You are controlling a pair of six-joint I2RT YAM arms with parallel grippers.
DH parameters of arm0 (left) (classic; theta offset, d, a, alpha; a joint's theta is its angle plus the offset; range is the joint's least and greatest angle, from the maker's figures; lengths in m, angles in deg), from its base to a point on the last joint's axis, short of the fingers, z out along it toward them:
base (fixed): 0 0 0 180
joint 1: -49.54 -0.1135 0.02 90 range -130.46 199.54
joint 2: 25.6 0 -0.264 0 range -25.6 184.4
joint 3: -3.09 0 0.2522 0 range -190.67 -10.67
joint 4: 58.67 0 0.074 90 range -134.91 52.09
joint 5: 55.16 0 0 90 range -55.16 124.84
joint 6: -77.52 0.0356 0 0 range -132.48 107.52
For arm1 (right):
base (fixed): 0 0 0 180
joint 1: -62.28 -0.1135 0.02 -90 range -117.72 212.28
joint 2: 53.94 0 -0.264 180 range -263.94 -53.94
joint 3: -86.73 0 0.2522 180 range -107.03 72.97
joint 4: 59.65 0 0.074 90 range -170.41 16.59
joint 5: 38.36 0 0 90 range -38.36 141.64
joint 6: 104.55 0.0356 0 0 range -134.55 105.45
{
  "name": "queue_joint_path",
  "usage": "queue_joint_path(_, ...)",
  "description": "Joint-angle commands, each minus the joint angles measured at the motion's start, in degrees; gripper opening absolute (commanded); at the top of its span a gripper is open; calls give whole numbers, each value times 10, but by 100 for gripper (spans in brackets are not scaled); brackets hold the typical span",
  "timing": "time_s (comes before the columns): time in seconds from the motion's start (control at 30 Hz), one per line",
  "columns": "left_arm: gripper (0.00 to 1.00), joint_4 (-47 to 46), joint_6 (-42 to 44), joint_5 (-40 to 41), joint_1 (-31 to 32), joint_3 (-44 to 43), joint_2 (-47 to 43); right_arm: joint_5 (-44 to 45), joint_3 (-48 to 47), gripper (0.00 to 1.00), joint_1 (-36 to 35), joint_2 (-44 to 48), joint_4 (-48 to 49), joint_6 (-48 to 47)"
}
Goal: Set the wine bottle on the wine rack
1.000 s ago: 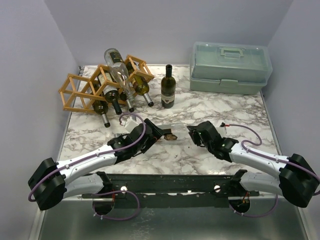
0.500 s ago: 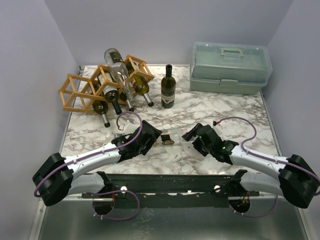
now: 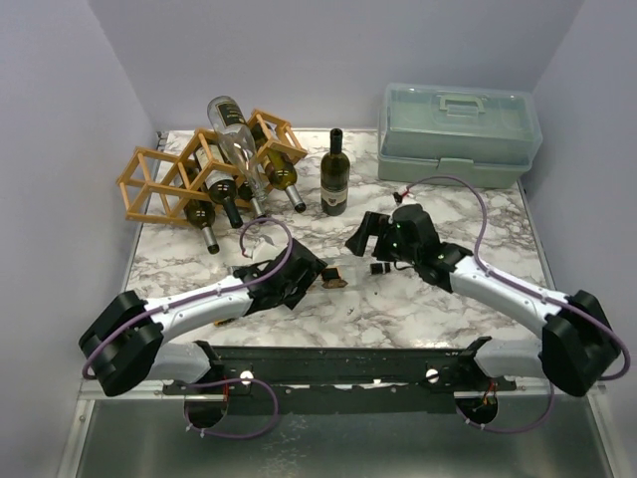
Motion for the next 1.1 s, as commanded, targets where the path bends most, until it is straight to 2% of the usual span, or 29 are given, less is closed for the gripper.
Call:
queue_joint_path(0.0, 99, 35, -20, -36, -1, -41, 40, -92, -33, 100, 13, -76, 36, -71)
queue_joint_path(0.13, 99, 49, -30, -34, -1, -61, 68, -124, 3, 97, 12, -96, 75, -40)
queue_joint_path(0.23, 99, 56, -50, -23, -1, -62, 75, -142, 54, 85, 11, -78, 114, -10)
queue_joint_path(0.33, 99, 63, -48, -10, -1, -69, 85, -187, 112, 79, 8, -61, 186, 41)
queue_joint_path(0.43, 99, 75, -47, -7, -2, -80, 100, -239, 164, 74, -1, -61, 298, 104)
queue_joint_path(0.67, 99, 112, -32, -3, -2, -98, 106, -303, 208, 68, -17, -55, 432, 171)
queue_joint_path(0.77, 99, 138, -36, -7, 0, -110, 114, -281, 193, 67, -16, -47, 386, 138)
queue_joint_path(0.93, 96, 211, -51, -6, 13, -163, 156, -151, 169, 69, -16, 14, 224, 69)
queue_joint_path(1.07, 91, 226, -61, -15, 17, -181, 192, -73, 171, 72, -16, 72, 154, 43)
